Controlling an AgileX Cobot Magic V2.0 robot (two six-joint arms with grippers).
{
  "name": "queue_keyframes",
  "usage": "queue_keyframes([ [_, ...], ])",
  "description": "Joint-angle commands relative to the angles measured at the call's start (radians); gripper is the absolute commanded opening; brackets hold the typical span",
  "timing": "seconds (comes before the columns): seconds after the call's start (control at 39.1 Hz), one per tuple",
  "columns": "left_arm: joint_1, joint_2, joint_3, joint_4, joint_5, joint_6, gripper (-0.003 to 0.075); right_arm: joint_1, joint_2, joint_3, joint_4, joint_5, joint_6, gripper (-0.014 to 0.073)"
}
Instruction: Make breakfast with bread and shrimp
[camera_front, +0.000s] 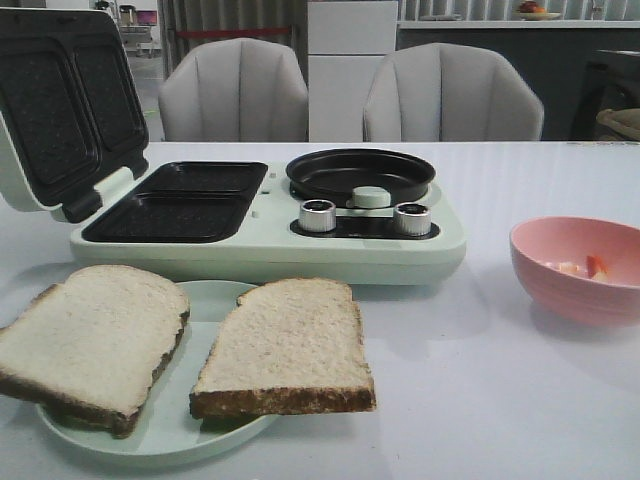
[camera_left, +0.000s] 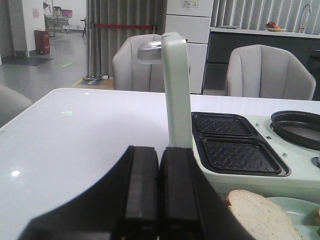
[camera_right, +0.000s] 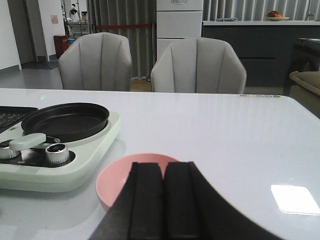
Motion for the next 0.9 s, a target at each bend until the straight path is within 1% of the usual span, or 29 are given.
queue_keyframes([
  [0.0,0.000,-0.017,0.027,0.000,-0.101,-0.007,0.0098,-0.003,-0.021,-0.018,0.002,-0.080,-0.005,0.0035],
  [0.13,0.000,-0.017,-0.008,0.000,-0.197,-0.007,0.0098,-0.003,-0.021,-0.065,0.007,-0.071,-0.005,0.0035],
  [0.2,0.000,-0.017,-0.061,0.000,-0.200,-0.007,0.0098,-0.003,-0.021,-0.129,0.010,-0.024,-0.005,0.0035],
  [0.33,0.000,-0.014,-0.169,0.070,-0.193,-0.007,0.0098,-0.003,-0.012,-0.256,0.010,0.072,-0.005,0.0035],
  [0.38,0.000,-0.014,-0.225,0.072,-0.179,-0.007,0.0098,-0.003,-0.001,-0.300,0.010,0.099,-0.005,0.0035],
  [0.54,0.000,-0.008,-0.364,0.074,-0.076,-0.007,0.0098,-0.003,0.080,-0.446,0.010,0.195,-0.005,0.0035],
  [0.64,0.000,0.031,-0.454,0.074,0.010,-0.007,0.0098,-0.003,0.163,-0.525,0.010,0.259,-0.005,0.0035],
  [0.77,0.000,0.171,-0.576,0.085,0.173,-0.007,0.0098,-0.003,0.332,-0.641,0.010,0.370,-0.005,0.0035],
  [0.87,0.000,0.284,-0.601,0.085,0.246,-0.007,0.0098,-0.003,0.450,-0.663,0.010,0.402,-0.005,0.0035],
])
